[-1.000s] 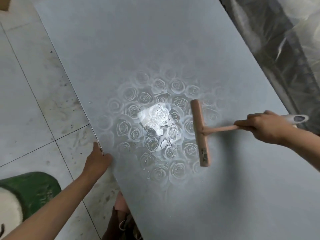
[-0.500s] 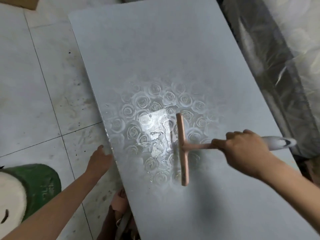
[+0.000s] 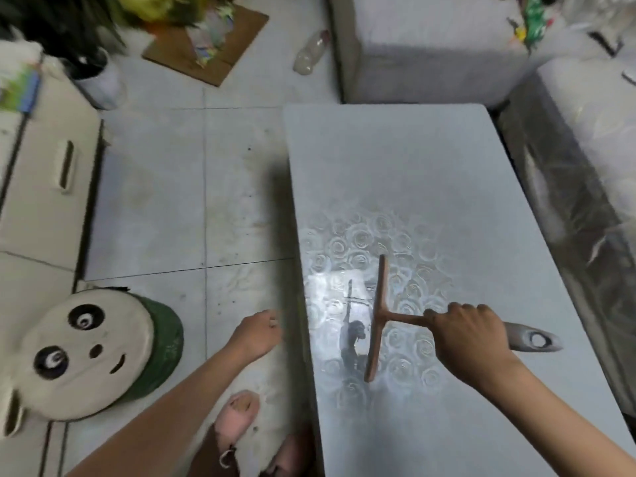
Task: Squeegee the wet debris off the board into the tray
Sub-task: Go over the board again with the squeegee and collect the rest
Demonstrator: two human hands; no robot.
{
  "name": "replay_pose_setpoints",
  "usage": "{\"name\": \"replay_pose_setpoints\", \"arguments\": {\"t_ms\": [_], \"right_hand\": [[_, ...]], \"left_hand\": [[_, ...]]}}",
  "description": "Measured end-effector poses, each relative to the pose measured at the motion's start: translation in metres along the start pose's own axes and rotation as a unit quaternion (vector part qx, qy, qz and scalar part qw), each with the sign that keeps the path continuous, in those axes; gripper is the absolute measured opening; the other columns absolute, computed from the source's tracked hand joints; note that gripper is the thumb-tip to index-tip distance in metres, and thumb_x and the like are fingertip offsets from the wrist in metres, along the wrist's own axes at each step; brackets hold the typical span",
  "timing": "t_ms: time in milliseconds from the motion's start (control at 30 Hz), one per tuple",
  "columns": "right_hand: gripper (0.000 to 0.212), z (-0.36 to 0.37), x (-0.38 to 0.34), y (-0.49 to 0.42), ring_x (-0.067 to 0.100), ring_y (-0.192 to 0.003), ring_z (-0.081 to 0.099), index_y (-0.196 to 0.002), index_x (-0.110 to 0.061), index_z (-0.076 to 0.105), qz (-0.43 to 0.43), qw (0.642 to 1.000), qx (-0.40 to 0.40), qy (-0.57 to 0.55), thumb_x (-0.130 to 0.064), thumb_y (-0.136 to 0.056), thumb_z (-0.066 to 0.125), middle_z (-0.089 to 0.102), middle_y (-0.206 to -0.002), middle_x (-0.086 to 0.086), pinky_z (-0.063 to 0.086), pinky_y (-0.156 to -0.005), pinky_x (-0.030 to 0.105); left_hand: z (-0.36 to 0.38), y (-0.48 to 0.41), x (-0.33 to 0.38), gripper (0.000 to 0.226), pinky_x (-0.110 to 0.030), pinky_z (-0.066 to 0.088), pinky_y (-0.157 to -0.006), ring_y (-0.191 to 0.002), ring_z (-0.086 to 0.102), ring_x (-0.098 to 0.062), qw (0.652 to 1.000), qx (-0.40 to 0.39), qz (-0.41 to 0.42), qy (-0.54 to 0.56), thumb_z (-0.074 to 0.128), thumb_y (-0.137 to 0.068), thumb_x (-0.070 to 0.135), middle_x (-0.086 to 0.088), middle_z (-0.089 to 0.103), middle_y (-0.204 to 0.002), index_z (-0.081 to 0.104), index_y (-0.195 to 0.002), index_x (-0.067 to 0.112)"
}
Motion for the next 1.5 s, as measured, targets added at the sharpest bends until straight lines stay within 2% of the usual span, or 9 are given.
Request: {"name": "replay_pose_setpoints", "arguments": {"t_ms": [567, 667, 800, 900, 967, 1033, 1200, 1333, 1500], "right_hand": [[0.025, -0.250, -0.310, -0.056, 0.026, -0.090, 0.063, -0.117, -0.033, 0.052, -0.163, 0.967, 0.152, -0.122, -0.033, -0.095, 0.038, 0.064, -0.097, -0.001, 0.032, -0.061, 0.031], [0.020, -0.285, -0.373, -0.066, 0.025, -0.086, 0.063, -0.110, -0.032, 0.054, -0.189, 0.955, 0.165, -0.156, -0.037, -0.095, 0.042, 0.065, -0.093, -0.002, 0.031, -0.059, 0.032], [0.020, -0.324, -0.464, -0.082, 0.026, -0.085, 0.061, -0.112, -0.031, 0.053, -0.213, 0.948, 0.155, -0.180, -0.035, -0.095, 0.042, 0.060, -0.087, -0.001, 0.032, -0.062, 0.031], [0.021, -0.339, -0.507, -0.087, 0.026, -0.085, 0.059, -0.113, -0.033, 0.054, -0.218, 0.946, 0.136, -0.195, -0.034, -0.095, 0.042, 0.058, -0.086, -0.001, 0.032, -0.063, 0.031], [0.022, -0.344, -0.529, -0.090, 0.026, -0.086, 0.058, -0.113, -0.033, 0.054, -0.221, 0.948, 0.119, -0.197, -0.033, -0.095, 0.042, 0.060, -0.089, -0.001, 0.033, -0.063, 0.031], [0.021, -0.348, -0.544, -0.091, 0.027, -0.084, 0.056, -0.110, -0.031, 0.055, -0.220, 0.949, 0.105, -0.197, -0.030, -0.094, 0.042, 0.061, -0.089, 0.000, 0.034, -0.063, 0.031], [0.020, -0.349, -0.567, -0.091, 0.025, -0.075, 0.048, -0.107, -0.030, 0.056, -0.210, 0.957, 0.071, -0.188, -0.029, -0.093, 0.041, 0.062, -0.089, 0.001, 0.037, -0.063, 0.031], [0.019, -0.347, -0.574, -0.089, 0.026, -0.078, 0.053, -0.104, -0.028, 0.057, -0.201, 0.961, 0.053, -0.180, -0.028, -0.092, 0.042, 0.064, -0.088, 0.000, 0.039, -0.062, 0.031], [0.016, -0.341, -0.574, -0.086, 0.024, -0.072, 0.046, -0.099, -0.027, 0.056, -0.187, 0.964, 0.041, -0.184, -0.026, -0.092, 0.041, 0.062, -0.083, -0.002, 0.036, -0.060, 0.030]], "left_hand": [[-0.238, 0.048, -0.280, 0.030, -0.032, 0.049, -0.092, -0.104, 0.062, -0.027, 0.959, 0.112, -0.092, 0.245, 0.049, -0.094, 0.013, -0.011, 0.064, -0.121, 0.060, -0.123, 0.016], [-0.283, 0.058, -0.335, 0.017, -0.028, 0.042, -0.064, -0.076, 0.059, -0.024, 0.896, 0.149, -0.127, 0.400, 0.049, -0.094, 0.007, -0.016, 0.064, -0.103, 0.059, -0.105, 0.015], [-0.340, 0.071, -0.427, 0.018, -0.030, 0.042, -0.073, -0.081, 0.060, -0.025, 0.764, 0.190, -0.200, 0.583, 0.041, -0.101, 0.023, -0.014, 0.058, -0.104, 0.048, -0.112, 0.011], [-0.358, 0.075, -0.491, 0.029, -0.029, 0.042, -0.060, -0.058, 0.061, -0.020, 0.681, 0.269, -0.267, 0.626, 0.043, -0.099, 0.031, -0.011, 0.058, -0.084, 0.052, -0.112, 0.007], [-0.366, 0.083, -0.531, 0.047, -0.033, 0.048, -0.064, -0.069, 0.063, -0.029, 0.684, 0.355, -0.331, 0.544, 0.053, -0.094, 0.037, -0.015, 0.063, -0.087, 0.054, -0.121, -0.001], [-0.372, 0.088, -0.558, 0.058, -0.042, 0.050, -0.088, -0.102, 0.062, -0.038, 0.691, 0.412, -0.357, 0.474, 0.062, -0.088, 0.040, -0.020, 0.061, -0.119, 0.049, -0.132, 0.004], [-0.360, 0.059, -0.583, 0.058, -0.044, 0.049, -0.092, -0.119, 0.055, -0.030, 0.584, 0.256, -0.323, 0.699, 0.061, -0.091, 0.033, -0.011, 0.052, -0.135, 0.039, -0.140, 0.013], [-0.357, 0.052, -0.591, 0.014, -0.050, 0.045, -0.099, -0.090, 0.061, -0.029, 0.580, 0.235, -0.290, 0.724, 0.041, -0.097, 0.009, -0.020, 0.059, -0.118, 0.054, -0.104, 0.010], [-0.357, 0.058, -0.598, 0.023, -0.044, 0.056, -0.077, -0.075, 0.057, -0.023, 0.609, 0.202, -0.258, 0.722, 0.037, -0.091, -0.008, -0.012, 0.067, -0.068, 0.050, -0.083, 0.009]]}}
Point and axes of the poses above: each hand's wrist, its own y-axis away from the middle knuckle, its own z-axis out of the palm, x = y × z, the point moved 5 cm from there along -y, towards the middle knuckle
